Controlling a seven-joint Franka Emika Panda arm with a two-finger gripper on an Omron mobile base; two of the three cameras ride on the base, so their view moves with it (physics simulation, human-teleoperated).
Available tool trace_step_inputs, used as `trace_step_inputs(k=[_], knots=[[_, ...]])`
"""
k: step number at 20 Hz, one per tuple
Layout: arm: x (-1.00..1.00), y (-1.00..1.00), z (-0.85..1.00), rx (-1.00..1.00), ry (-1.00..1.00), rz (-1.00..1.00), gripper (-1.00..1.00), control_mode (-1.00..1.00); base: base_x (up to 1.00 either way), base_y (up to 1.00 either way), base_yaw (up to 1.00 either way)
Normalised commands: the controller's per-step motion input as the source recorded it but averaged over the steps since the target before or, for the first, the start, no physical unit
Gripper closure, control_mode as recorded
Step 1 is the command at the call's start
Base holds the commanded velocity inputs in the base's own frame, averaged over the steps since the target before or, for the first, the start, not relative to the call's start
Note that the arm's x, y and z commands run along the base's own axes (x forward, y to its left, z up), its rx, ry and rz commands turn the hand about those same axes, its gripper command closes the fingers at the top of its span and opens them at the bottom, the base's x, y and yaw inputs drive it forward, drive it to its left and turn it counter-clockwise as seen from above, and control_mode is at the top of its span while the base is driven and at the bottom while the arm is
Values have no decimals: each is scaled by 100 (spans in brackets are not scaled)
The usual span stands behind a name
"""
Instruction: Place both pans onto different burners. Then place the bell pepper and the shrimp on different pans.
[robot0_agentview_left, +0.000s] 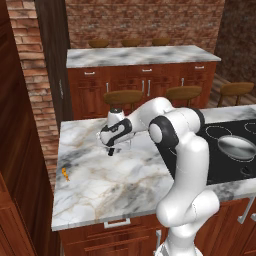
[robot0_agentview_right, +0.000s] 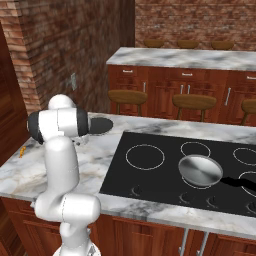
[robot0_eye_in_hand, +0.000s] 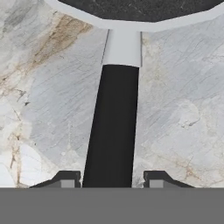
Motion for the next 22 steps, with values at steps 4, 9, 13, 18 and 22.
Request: trace_step_inputs(k=[4,9,13,18,22], knots=[[2,0,2,0,0,0,100,-100,0,0,0],[-3,-12,35,0,-2,-3,100,-100,0,0,0],[-18,-23,43,0,0,-11,100,-100,0,0,0],[-28,-33,21,0,0,-17,100,-100,0,0,0],[-40,-38,11,0,0,-20,100,-100,0,0,0]])
